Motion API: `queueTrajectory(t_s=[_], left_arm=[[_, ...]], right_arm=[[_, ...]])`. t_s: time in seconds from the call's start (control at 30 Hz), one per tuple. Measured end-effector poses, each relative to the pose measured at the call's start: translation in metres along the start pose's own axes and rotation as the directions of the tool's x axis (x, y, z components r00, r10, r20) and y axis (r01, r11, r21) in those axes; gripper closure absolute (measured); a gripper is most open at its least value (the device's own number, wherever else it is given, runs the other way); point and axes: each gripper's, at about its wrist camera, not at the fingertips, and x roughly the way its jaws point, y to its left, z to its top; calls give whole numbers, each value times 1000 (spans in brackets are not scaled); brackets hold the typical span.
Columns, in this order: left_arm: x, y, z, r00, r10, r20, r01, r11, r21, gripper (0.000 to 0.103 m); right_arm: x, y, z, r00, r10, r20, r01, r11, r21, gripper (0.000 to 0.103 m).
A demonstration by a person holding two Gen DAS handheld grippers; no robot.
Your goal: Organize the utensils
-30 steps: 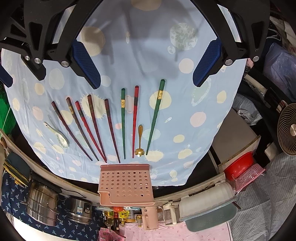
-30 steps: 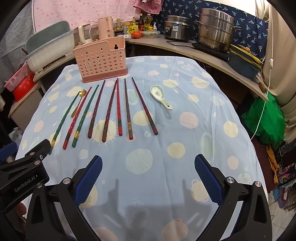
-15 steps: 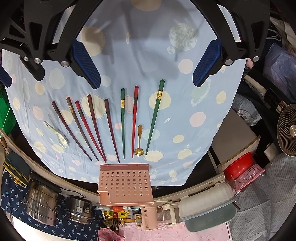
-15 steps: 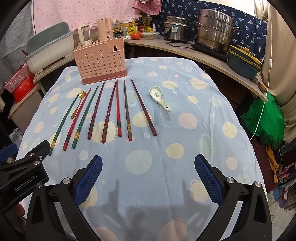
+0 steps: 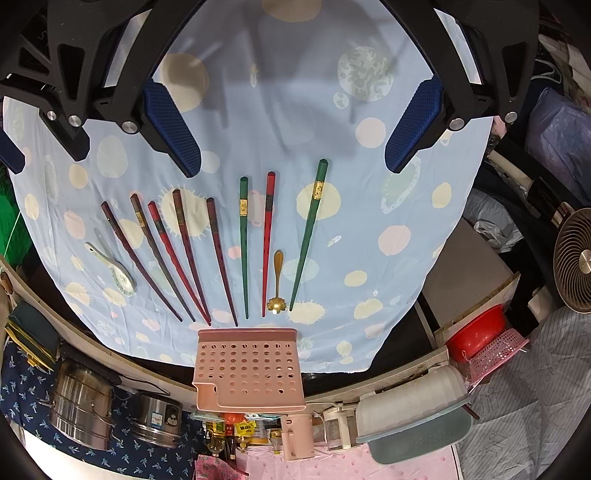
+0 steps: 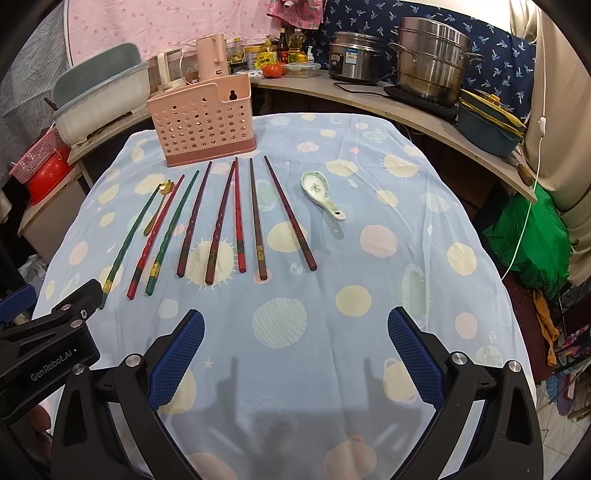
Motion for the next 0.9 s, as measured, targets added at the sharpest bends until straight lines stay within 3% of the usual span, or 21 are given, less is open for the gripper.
queueTrajectory(t_s=[0.9], left_arm=[[13,1,2,999,10,-31,-11,1000,-13,8]], right_arm=[[13,-4,2,1000,7,-18,-7,1000,6,7]])
